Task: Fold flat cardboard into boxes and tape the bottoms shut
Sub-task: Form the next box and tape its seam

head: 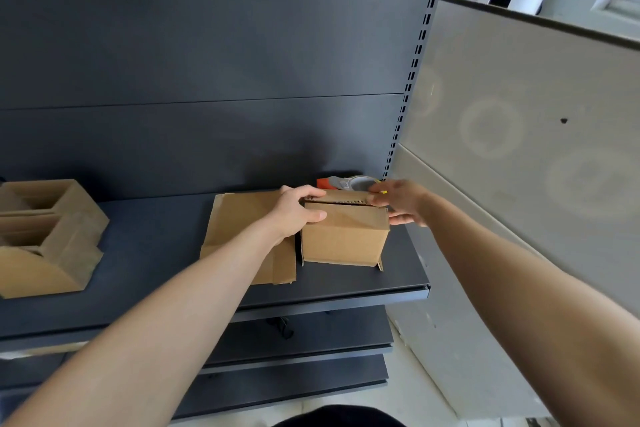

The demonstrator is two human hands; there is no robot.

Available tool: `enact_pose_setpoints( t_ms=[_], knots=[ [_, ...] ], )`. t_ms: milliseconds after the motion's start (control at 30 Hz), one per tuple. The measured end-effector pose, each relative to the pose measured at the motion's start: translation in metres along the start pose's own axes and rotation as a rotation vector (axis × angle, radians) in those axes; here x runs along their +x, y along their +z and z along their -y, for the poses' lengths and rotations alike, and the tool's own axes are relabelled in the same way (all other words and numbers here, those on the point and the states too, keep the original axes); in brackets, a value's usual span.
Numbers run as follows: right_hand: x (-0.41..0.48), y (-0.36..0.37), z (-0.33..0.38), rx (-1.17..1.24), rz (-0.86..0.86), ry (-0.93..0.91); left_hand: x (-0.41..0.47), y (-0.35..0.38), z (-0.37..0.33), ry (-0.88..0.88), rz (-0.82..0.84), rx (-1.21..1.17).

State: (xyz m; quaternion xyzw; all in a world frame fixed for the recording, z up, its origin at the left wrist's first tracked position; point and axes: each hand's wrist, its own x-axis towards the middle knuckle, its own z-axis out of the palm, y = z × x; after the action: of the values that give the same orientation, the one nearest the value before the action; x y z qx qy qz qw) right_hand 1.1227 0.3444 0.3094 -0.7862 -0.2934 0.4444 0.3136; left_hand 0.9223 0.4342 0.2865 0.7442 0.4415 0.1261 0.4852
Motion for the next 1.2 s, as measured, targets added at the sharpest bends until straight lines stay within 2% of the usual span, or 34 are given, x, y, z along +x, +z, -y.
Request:
enact_pose_setpoints(
  t_ms=[133, 333, 600, 667, 767, 867, 967, 1067, 1200],
  knots=[
    [0.003, 0.008, -0.001, 0.015, -0.017, 0.000, 0.003, 0.000, 0.004, -0.009, 0.030, -0.063],
    [0.009, 0.012, -0.001, -0.081, -0.076, -0.007, 0.011, 0.005, 0.000, 0.054, -0.075, -0.027],
    [0.012, 0.013, 0.002, -0.176, -0.083, -0.018, 0.031, 0.010, -0.005, 0.082, -0.012, 0.014],
    [0.017, 0.008, 0.000, -0.125, -0.067, -0.002, 0.034, 0.008, -0.006, 0.081, 0.006, 0.020],
    [0.034, -0.002, -0.005, 0.039, -0.144, -0.007, 0.038, 0.005, -0.007, 0.062, 0.040, 0.028],
    [0.056, -0.010, -0.002, 0.045, -0.202, -0.060, 0.037, 0.004, -0.011, 0.035, 0.060, 0.047],
    [0.082, -0.011, 0.006, -0.096, -0.128, -0.098, 0.034, 0.002, -0.018, 0.005, 0.079, 0.036],
    [0.106, -0.008, 0.013, -0.411, -0.047, -0.108, 0.031, 0.000, -0.021, -0.031, 0.074, 0.048],
    [0.119, 0.000, 0.015, -0.612, 0.158, -0.132, 0.031, 0.003, -0.015, -0.056, 0.025, 0.031]
  ],
)
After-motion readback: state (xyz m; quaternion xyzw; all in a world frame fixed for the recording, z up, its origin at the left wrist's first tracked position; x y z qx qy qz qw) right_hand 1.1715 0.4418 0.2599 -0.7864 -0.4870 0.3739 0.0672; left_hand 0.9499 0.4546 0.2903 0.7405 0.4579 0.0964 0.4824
